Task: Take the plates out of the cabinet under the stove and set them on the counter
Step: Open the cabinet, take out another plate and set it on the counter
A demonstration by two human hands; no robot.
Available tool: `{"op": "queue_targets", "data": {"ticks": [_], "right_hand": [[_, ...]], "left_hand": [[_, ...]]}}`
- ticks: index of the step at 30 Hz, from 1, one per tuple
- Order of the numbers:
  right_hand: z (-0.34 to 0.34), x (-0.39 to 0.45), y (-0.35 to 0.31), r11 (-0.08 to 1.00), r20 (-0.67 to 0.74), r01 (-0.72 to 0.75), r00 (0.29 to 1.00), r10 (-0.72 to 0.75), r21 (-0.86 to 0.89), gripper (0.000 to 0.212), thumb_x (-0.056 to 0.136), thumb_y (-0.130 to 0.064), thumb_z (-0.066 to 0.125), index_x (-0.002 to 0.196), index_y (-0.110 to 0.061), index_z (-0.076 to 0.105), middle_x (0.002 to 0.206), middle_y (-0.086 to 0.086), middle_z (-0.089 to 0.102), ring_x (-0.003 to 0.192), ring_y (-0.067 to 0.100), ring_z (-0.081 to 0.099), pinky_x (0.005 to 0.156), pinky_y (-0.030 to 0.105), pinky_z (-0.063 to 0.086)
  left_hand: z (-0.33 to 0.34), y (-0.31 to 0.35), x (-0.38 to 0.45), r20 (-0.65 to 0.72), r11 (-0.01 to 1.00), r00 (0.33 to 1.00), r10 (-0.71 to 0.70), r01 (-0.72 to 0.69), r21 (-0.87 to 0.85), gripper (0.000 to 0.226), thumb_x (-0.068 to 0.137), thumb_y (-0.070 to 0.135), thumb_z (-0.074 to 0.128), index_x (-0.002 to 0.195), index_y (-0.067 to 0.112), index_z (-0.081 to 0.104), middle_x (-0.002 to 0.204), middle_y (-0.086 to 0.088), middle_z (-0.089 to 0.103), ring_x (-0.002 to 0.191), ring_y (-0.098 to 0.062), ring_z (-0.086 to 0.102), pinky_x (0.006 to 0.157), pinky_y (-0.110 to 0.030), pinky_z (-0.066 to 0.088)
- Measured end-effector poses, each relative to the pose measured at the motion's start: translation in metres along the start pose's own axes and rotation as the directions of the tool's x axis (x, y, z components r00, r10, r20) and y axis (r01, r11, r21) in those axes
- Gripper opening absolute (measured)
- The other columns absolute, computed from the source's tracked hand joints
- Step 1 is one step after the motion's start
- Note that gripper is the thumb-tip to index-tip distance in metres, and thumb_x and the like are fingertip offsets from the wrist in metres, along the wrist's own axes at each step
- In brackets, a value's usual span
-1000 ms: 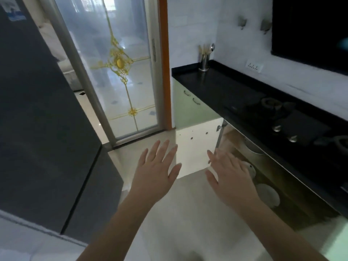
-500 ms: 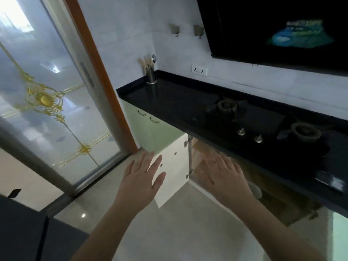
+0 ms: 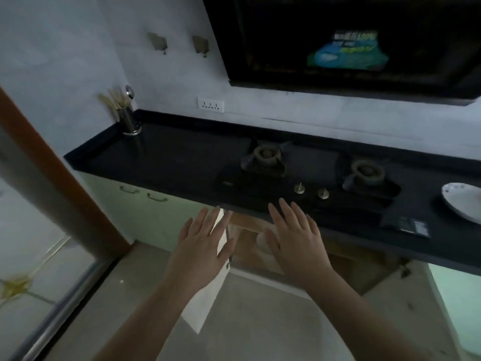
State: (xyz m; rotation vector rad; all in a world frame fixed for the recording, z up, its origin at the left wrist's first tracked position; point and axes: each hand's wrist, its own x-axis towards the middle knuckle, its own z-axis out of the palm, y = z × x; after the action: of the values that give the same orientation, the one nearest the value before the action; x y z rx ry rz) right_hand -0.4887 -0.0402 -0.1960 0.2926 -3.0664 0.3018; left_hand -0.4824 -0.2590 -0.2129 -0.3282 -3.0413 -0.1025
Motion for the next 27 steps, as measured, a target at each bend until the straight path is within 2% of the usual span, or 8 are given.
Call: {"op": "queue_targets", "data": {"ticks": [5,7,9,17,23,27], "right_hand": [[0.012,0.014,-0.031,0.992,-0.046,-0.122,0.991,0.122,0.018,0.063,0.098,-0.056,0.014,0.155,-0.03,0.007,0.165,-0.001,0.0,0.151,0.022,-0.005,0.121,0.042,0.003],[0.014,0.015,-0.034,0.986,-0.062,-0.167,0.984,0.168,0.025,0.068,0.094,-0.06,0.005,0.155,-0.03,0.008,0.165,-0.001,0.003,0.151,0.021,-0.002,0.121,0.042,0.003],[0.015,0.014,-0.032,0.979,-0.07,-0.204,0.977,0.203,0.004,0.07,0.093,-0.06,0.004,0.155,-0.029,0.009,0.165,-0.001,0.006,0.151,0.021,-0.001,0.12,0.041,0.002],[0.033,0.029,-0.014,0.97,-0.065,-0.244,0.968,0.242,-0.022,0.065,0.099,-0.056,0.017,0.155,-0.025,0.015,0.164,0.002,0.009,0.151,0.022,-0.003,0.119,0.039,-0.005],[0.063,0.051,-0.001,0.964,-0.014,-0.265,0.964,0.265,0.025,0.067,0.096,-0.056,0.006,0.155,-0.025,0.012,0.165,0.003,0.008,0.151,0.022,-0.005,0.12,0.04,-0.004],[0.082,0.071,0.017,0.969,0.002,-0.246,0.969,0.246,0.038,0.066,0.097,-0.056,0.008,0.155,-0.024,0.013,0.164,0.004,0.01,0.151,0.023,-0.003,0.121,0.04,-0.004]], "left_hand": [[-0.004,-0.034,0.046,0.021,0.986,0.986,0.166,-0.165,-0.028,0.074,0.092,0.065,-0.005,0.156,0.032,0.009,0.166,0.004,0.008,0.152,-0.019,0.0,0.121,-0.04,0.008],[-0.002,-0.039,0.06,0.009,0.972,0.973,0.232,-0.232,-0.042,0.073,0.093,0.065,-0.003,0.156,0.031,0.01,0.166,0.003,0.01,0.152,-0.02,0.002,0.121,-0.04,0.007],[0.002,-0.038,0.07,0.001,0.958,0.96,0.281,-0.281,-0.057,0.073,0.093,0.064,0.0,0.156,0.03,0.014,0.165,0.002,0.013,0.152,-0.021,0.005,0.12,-0.04,0.007],[0.033,-0.028,0.106,0.047,0.916,0.917,0.396,-0.392,-0.081,0.066,0.098,0.06,0.013,0.157,0.032,0.01,0.166,-0.001,0.006,0.152,-0.021,-0.002,0.121,-0.041,0.003],[0.055,-0.027,0.132,0.049,0.908,0.908,0.415,-0.411,-0.082,0.063,0.1,0.058,0.019,0.156,0.028,0.017,0.165,-0.004,0.015,0.152,-0.023,0.008,0.12,-0.042,0.008],[0.073,-0.023,0.148,0.051,0.913,0.914,0.402,-0.396,-0.1,0.063,0.101,0.057,0.02,0.156,0.027,0.02,0.165,-0.005,0.017,0.152,-0.023,0.01,0.119,-0.038,0.004]]}}
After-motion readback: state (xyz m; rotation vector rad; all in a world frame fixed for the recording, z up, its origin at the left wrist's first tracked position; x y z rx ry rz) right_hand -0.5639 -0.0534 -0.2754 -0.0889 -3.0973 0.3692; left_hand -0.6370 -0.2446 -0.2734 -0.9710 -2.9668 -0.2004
